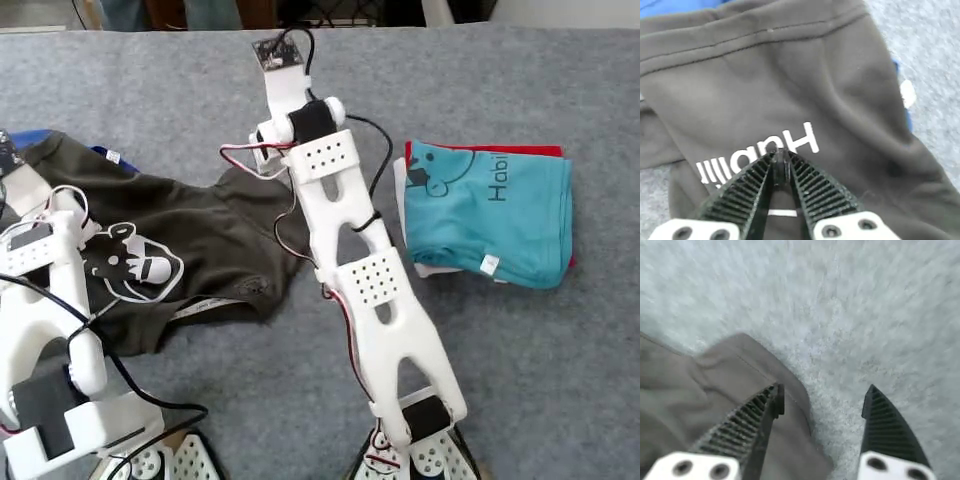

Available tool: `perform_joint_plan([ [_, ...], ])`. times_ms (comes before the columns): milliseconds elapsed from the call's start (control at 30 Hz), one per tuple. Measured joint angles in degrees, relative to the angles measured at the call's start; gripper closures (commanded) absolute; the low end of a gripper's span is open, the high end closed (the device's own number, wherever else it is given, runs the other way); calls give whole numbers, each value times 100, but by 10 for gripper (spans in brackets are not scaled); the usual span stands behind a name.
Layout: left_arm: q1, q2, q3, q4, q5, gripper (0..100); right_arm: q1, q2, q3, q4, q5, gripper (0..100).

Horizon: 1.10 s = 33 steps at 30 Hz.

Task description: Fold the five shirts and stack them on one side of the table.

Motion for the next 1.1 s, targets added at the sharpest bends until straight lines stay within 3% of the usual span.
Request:
perform_joint_plan([
  [67, 26, 70, -176, 290, 167, 955, 0, 290, 0, 0, 0, 737],
  [233, -9, 70, -519, 510, 281, 809, 0, 756, 0, -325, 0, 737],
  [467, -888, 360, -2330, 1090, 475, 796, -62, 756, 0, -466, 0, 737],
  [667, -1090, 2110, -4246, 1530, 888, 749, -79, 756, 0, -466, 0, 737],
  [833, -1116, 4026, -6391, 2462, 1521, 744, -79, 756, 0, -466, 0, 737],
  [1100, -1319, 6796, -10180, 3640, 1662, 748, -79, 756, 0, -466, 0, 737],
])
